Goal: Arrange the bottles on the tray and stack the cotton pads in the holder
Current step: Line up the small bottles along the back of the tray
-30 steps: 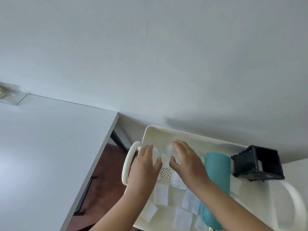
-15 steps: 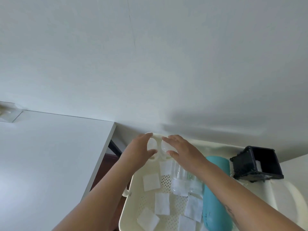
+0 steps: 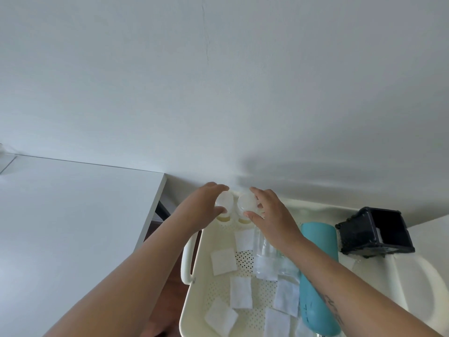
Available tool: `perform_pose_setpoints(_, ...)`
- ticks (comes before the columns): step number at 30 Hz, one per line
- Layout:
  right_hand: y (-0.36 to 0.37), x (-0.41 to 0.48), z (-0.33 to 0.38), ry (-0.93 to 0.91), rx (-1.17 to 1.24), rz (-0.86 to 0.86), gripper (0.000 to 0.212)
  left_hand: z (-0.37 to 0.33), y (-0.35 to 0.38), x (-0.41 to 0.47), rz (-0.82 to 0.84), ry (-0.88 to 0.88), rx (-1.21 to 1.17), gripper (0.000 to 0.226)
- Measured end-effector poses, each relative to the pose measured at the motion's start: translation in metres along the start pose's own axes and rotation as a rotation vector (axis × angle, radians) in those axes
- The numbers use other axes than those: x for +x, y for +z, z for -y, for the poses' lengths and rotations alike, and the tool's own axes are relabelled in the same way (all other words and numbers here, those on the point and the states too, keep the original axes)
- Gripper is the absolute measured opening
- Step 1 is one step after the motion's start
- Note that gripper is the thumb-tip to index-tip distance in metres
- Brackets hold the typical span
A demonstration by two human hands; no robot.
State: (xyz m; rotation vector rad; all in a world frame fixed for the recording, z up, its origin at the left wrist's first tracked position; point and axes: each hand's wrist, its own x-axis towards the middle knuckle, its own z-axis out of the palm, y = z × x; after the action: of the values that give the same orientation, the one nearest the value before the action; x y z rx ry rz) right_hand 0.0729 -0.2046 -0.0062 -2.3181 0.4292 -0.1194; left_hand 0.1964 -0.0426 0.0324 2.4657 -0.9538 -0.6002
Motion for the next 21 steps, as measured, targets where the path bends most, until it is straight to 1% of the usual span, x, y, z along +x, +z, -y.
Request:
perform_pose_setpoints(5, 0.007, -0.003, 0.003, 0.057, 0.023, -0.052, 0.050, 0.002, -0.002, 0.003, -0.007, 0.017, -0.001, 0.055)
perform_pose_setpoints(14, 0.014, -0.006, 0.005, 0.097, 0.046, -0.096, 0.051, 0.009, 0.000, 0.005, -0.025, 0.044, -0.029, 0.054)
perform_pose_setpoints(19, 0.018, -0.009, 0.005, 0.113, 0.061, -0.121, 0.056, 0.011, -0.001, 0.002, -0.029, 0.066, -0.045, 0.063)
perform_pose_setpoints(21, 0.016, -0.013, 0.005, 0.127, 0.082, -0.118, 0.060, 0.010, -0.003, -0.002, -0.061, 0.073, -0.056, 0.065)
